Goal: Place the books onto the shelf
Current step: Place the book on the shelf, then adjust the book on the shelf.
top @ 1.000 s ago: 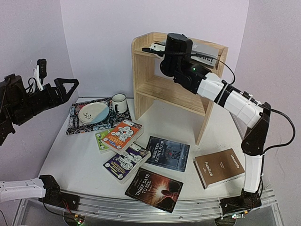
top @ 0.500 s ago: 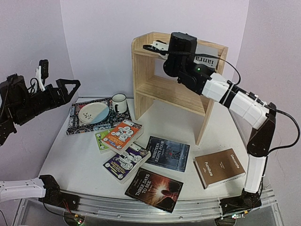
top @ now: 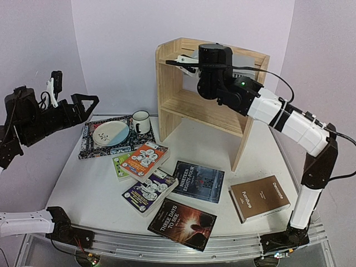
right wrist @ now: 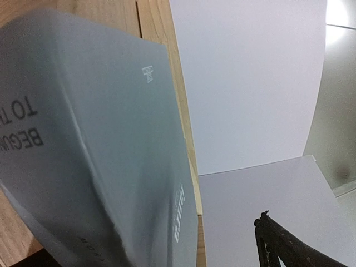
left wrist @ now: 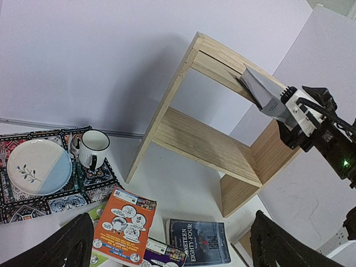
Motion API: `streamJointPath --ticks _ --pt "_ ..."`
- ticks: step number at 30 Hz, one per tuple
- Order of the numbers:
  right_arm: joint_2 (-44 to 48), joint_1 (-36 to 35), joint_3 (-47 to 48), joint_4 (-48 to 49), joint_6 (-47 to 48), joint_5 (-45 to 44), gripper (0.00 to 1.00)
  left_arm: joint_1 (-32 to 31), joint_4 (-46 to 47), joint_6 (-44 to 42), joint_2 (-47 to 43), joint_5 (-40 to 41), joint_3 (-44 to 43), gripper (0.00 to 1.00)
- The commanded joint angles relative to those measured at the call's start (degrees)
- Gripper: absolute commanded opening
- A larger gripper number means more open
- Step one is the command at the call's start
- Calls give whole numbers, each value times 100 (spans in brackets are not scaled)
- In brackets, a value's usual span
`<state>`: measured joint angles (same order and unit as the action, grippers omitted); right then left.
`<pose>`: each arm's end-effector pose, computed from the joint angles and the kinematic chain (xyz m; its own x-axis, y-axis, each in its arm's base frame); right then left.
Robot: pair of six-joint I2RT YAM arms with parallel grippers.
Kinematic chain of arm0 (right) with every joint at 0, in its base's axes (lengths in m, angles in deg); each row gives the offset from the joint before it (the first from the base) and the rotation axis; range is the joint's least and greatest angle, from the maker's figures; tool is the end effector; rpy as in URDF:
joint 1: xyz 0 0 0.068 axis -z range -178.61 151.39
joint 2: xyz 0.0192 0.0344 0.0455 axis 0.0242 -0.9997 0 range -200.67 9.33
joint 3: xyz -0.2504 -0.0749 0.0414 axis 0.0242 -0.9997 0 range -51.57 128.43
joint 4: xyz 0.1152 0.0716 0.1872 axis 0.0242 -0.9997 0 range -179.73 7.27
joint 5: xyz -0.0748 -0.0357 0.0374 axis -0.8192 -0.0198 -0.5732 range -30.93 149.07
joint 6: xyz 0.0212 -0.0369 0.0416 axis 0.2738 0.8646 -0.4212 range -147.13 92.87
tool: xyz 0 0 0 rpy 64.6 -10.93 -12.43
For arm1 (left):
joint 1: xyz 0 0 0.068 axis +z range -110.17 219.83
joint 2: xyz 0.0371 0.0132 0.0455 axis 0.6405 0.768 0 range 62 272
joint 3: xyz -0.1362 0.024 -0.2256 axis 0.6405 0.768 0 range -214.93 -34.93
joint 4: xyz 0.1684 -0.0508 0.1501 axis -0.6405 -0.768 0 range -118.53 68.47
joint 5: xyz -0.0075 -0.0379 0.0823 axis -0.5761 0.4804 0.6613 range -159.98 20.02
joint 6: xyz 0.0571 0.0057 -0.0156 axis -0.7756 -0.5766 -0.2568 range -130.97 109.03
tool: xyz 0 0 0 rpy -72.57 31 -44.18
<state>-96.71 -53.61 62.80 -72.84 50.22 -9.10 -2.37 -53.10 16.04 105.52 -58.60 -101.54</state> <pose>0.2498 0.2862 0.4775 -0.1569 -0.8568 -0.4912 0.2191 0.4548 -0.8632 0.0963 -0.0756 0.4108 -0.3306 -0.3012 -0.8944 0.4081 0.8089 -0.4233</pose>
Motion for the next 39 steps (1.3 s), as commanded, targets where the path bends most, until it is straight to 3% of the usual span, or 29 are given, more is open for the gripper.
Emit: streamJointPath --ticks 1,14,22,32,39 --pt "329 -70 122 -451 -649 26 98 15 60 -46 18 103 -36 99" --pt "228 -57 611 -1423 -1454 637 98 18 56 -19 -28 101 -11 99" --pt "150 -140 1004 -1705 -1452 783 98 18 55 -2 -11 75 -25 99" --pt "812 -440 579 -1763 -1967 1483 98 18 61 32 65 67 -43 99" --pt "982 -531 313 -1753 -1856 1474 98 14 63 27 72 84 -41 99"
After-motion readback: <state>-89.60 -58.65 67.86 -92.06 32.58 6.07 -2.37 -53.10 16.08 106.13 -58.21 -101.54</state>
